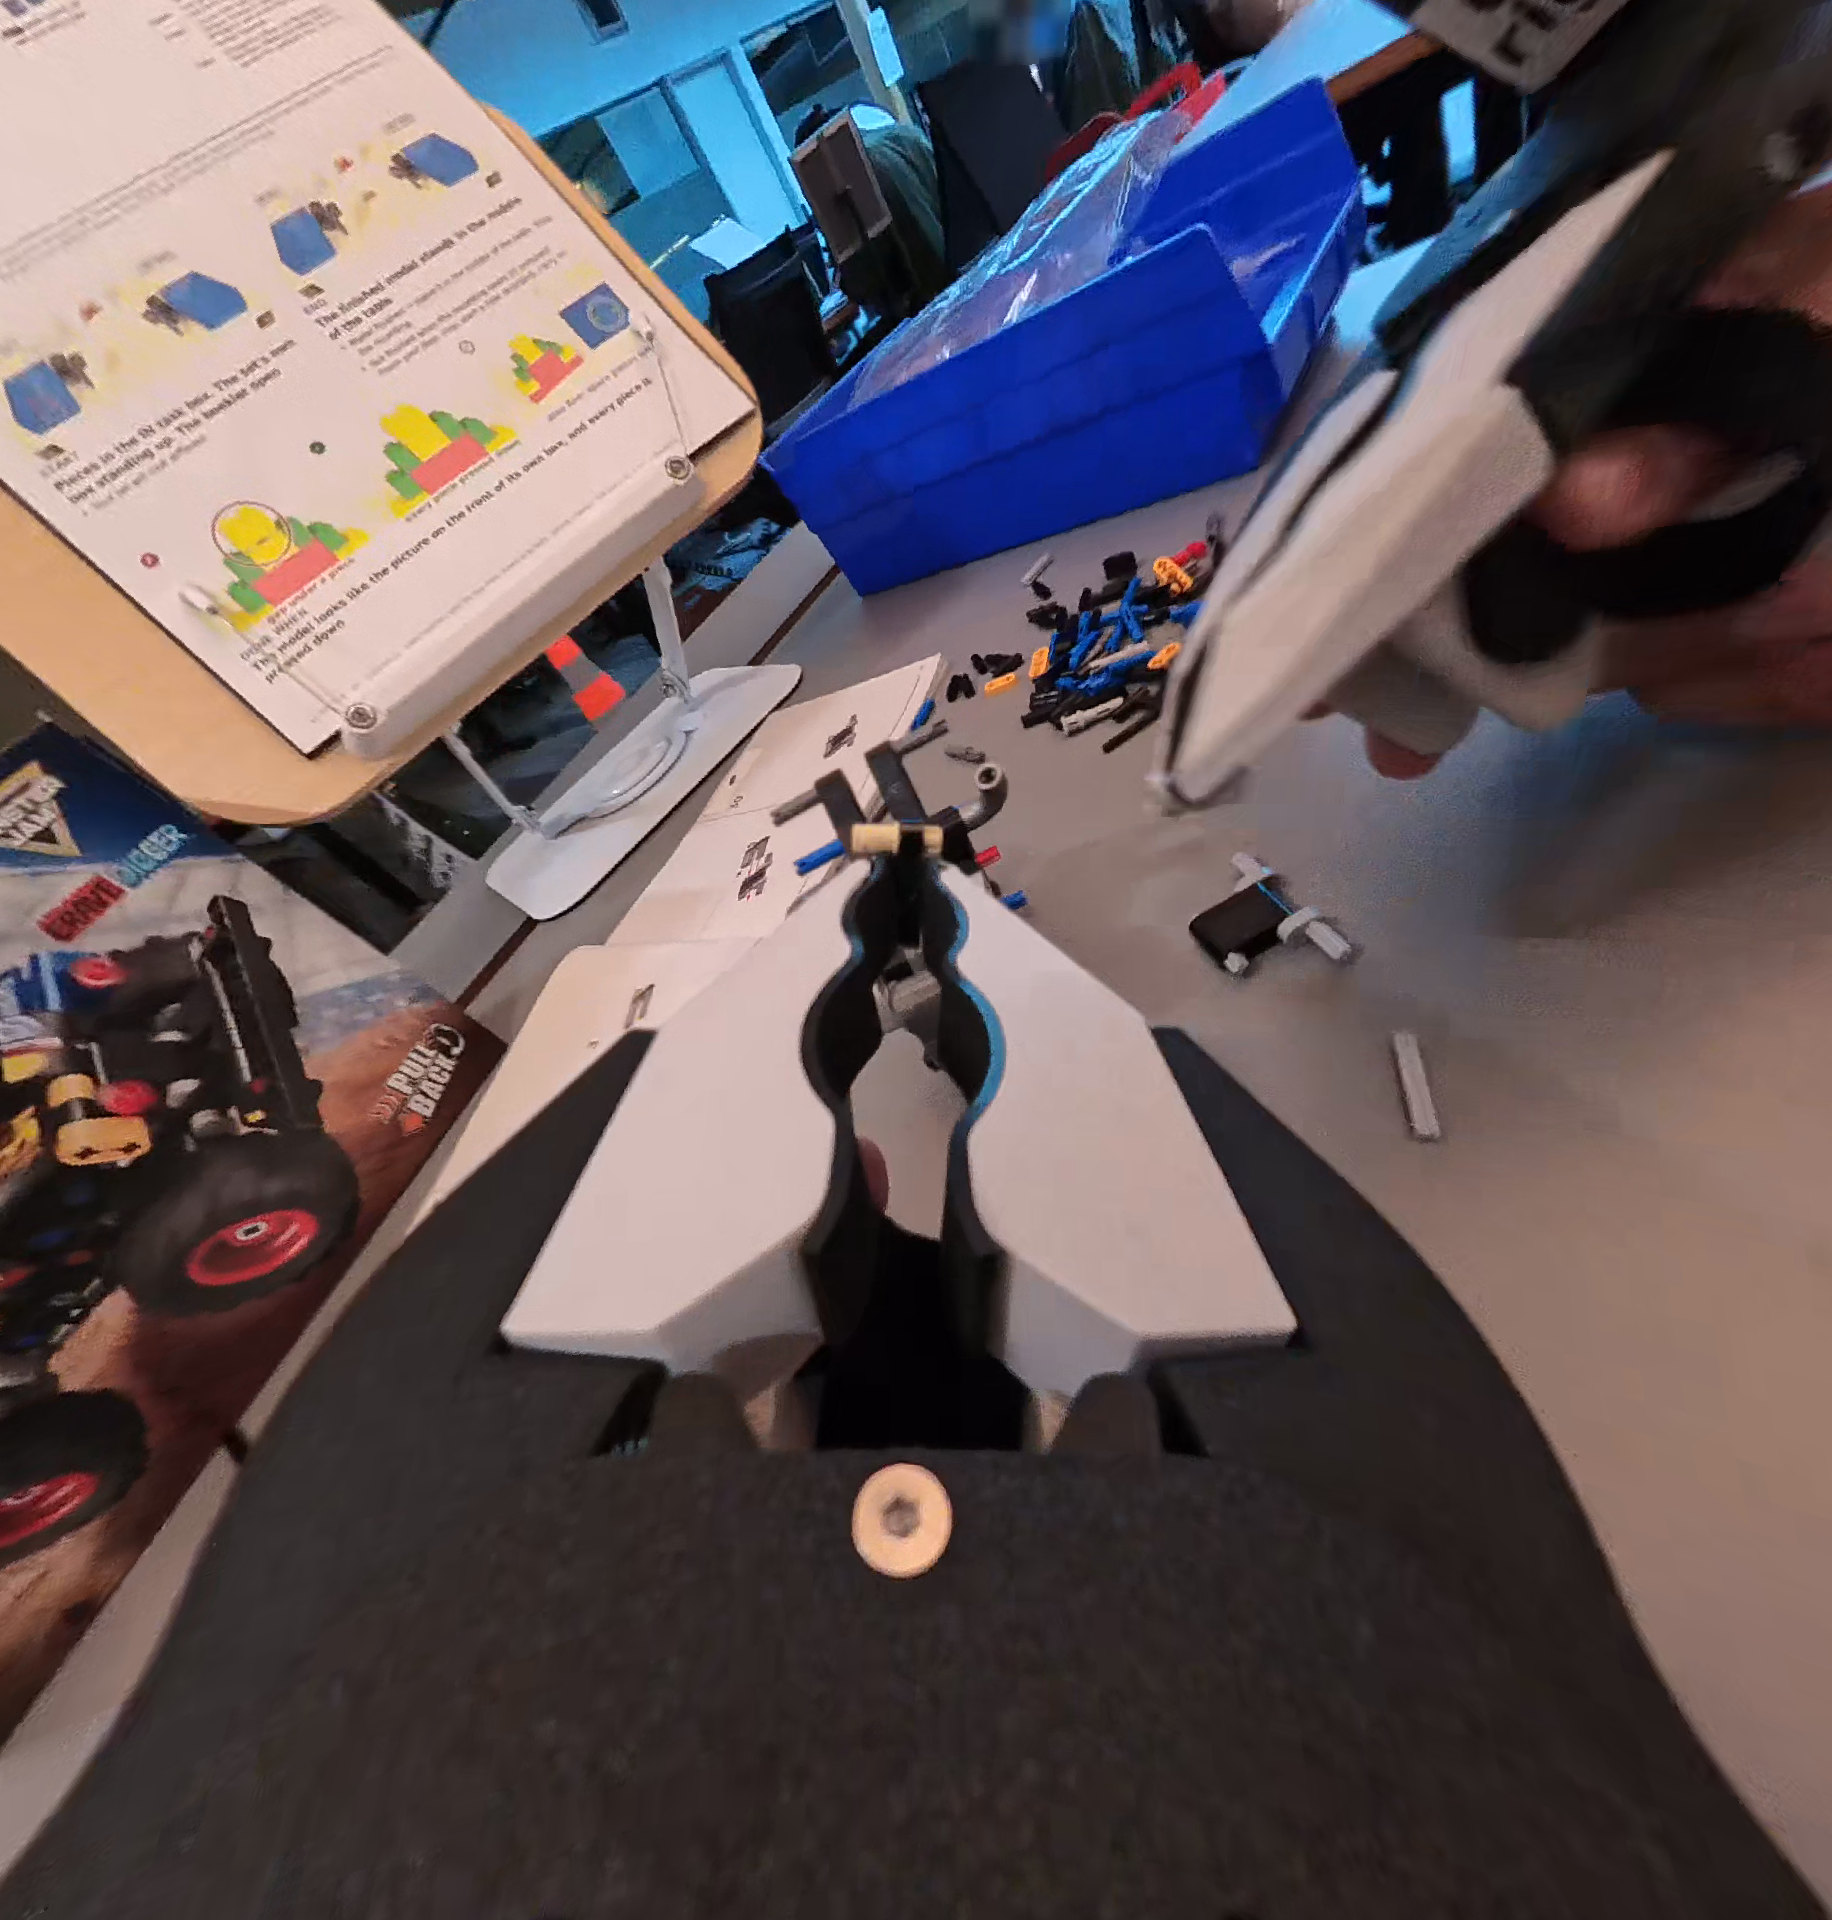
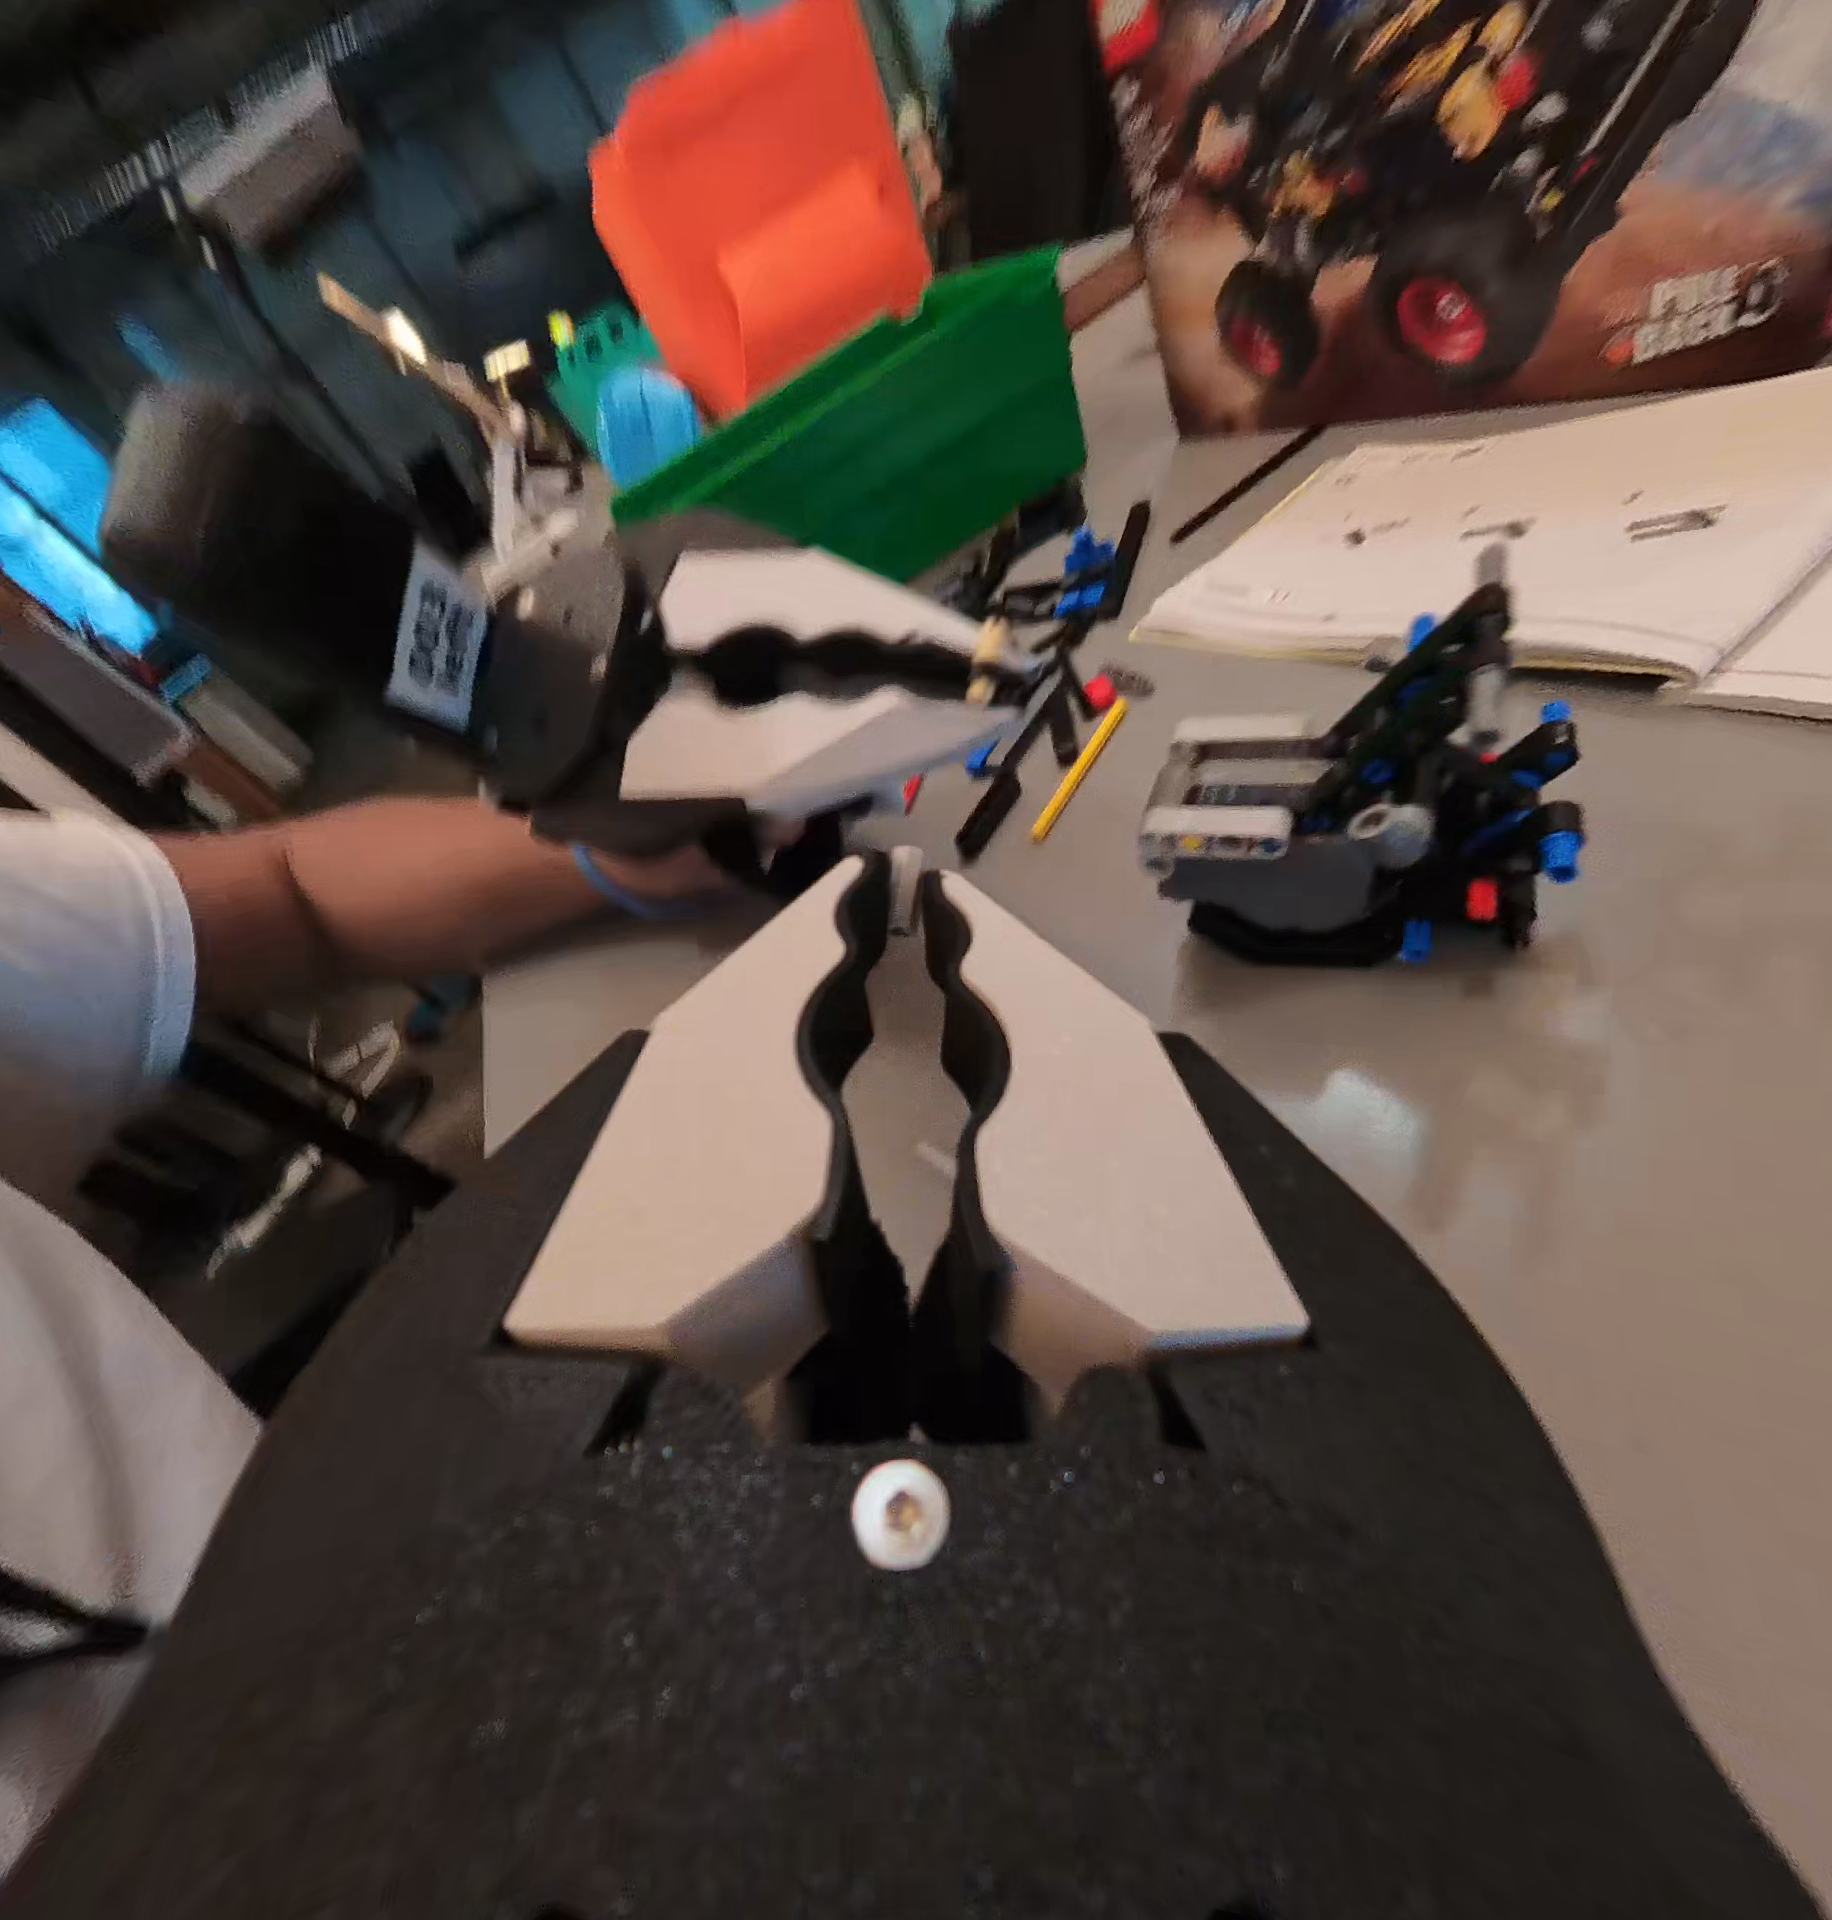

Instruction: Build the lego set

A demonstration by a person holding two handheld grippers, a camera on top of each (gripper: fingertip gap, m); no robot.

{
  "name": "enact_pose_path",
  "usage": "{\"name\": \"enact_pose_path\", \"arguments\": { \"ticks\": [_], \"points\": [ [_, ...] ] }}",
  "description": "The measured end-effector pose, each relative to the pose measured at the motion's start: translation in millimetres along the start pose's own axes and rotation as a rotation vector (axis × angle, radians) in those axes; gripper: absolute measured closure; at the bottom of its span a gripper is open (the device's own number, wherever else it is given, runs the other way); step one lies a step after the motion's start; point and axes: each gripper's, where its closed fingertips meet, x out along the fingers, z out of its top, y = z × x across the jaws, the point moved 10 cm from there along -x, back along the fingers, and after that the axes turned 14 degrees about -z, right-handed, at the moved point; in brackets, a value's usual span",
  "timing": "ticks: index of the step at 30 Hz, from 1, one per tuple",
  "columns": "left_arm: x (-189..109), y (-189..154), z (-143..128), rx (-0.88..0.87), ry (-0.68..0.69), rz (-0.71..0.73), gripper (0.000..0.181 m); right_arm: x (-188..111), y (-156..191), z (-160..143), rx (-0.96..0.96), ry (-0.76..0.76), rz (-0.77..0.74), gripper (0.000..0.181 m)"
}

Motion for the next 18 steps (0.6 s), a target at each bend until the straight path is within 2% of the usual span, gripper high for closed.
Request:
{"name": "enact_pose_path", "arguments": {
  "ticks": [3, 8, 18],
  "points": [
    [4.1, -4.2, -1.0, 0.041, 0.049, 0.031, 0.180, 7.0, -7.5, 2.3, 0.072, -0.050, 0.004, 0.176],
    [4.6, -10.6, 4.3, 0.036, 0.013, 0.029, 0.180, 11.6, -5.2, 1.7, 0.129, -0.064, -0.017, 0.176],
    [4.9, -13.4, 7.2, -0.017, -0.018, -0.001, 0.180, 11.5, -0.7, 4.5, 0.081, -0.103, -0.019, 0.175]
  ]
}}
